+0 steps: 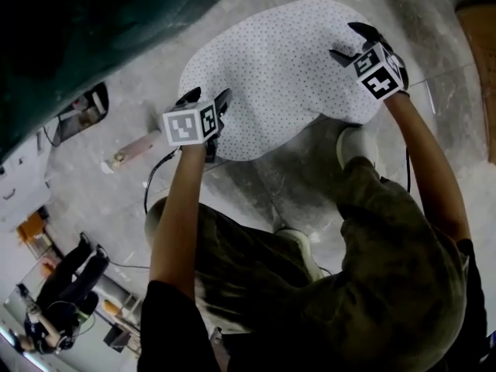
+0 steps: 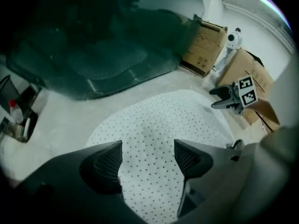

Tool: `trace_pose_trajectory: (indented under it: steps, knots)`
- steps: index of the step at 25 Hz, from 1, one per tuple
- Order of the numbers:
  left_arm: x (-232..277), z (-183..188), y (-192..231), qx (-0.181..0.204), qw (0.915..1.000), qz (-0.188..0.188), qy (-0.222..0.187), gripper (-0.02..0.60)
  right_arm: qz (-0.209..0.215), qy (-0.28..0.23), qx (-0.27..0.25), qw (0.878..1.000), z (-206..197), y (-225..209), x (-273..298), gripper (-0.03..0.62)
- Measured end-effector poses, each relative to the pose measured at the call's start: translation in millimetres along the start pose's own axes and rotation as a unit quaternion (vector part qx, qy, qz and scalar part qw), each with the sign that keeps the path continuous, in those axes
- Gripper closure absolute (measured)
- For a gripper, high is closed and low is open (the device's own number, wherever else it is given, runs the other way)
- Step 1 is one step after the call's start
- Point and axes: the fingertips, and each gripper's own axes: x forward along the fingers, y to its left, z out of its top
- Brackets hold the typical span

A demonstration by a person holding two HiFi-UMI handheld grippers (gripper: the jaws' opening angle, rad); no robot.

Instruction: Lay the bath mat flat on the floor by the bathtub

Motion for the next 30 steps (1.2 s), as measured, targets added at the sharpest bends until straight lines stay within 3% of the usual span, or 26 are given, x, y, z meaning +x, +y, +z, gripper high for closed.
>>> trace_pose_trajectory:
  steps: [2, 4, 6, 11, 15, 18, 20, 22, 26, 30]
  knots:
    - [9, -17, 12, -0.066, 0.9978, 0.010, 0.004, 0.238, 0.009, 0.009, 0.036, 0.999, -23, -3, 1, 0.253]
    - [19, -37, 18, -0.139, 0.9902, 0.016, 0.004, 0.238, 0.018, 0.019, 0.072, 0.997, -44, -7, 3, 0.253]
    - [23, -55, 12, -0.174, 0.9846, 0.015, 0.004, 0.238, 0.013, 0.022, 0.096, 0.995, -60, -13, 1, 0.253]
    - [26, -64, -27, -0.153, 0.9881, -0.009, 0.007, 0.238, 0.007, -0.001, 0.144, 0.990, -72, -15, -12, 0.255]
    - [31, -57, -46, -0.135, 0.9904, -0.026, 0.008, 0.238, 0.072, -0.046, 0.138, 0.987, -39, 52, -16, 0.255]
    - [30, -54, -52, -0.077, 0.9968, -0.021, 0.011, 0.238, 0.113, -0.079, 0.136, 0.981, -7, 102, -16, 0.255]
    - [29, -49, -63, -0.060, 0.9976, -0.034, 0.010, 0.238, 0.118, -0.079, 0.128, 0.982, 5, 124, -11, 0.255]
    - [29, -46, -69, -0.073, 0.9964, -0.042, 0.005, 0.238, 0.110, -0.067, 0.101, 0.987, 9, 137, -3, 0.253]
    - [30, -62, -60, -0.114, 0.9934, -0.017, 0.003, 0.238, 0.101, -0.038, 0.054, 0.993, 6, 147, 9, 0.255]
    - [25, -82, -29, -0.081, 0.9950, 0.058, -0.001, 0.238, 0.114, -0.042, 0.065, 0.991, 5, 143, 10, 0.263]
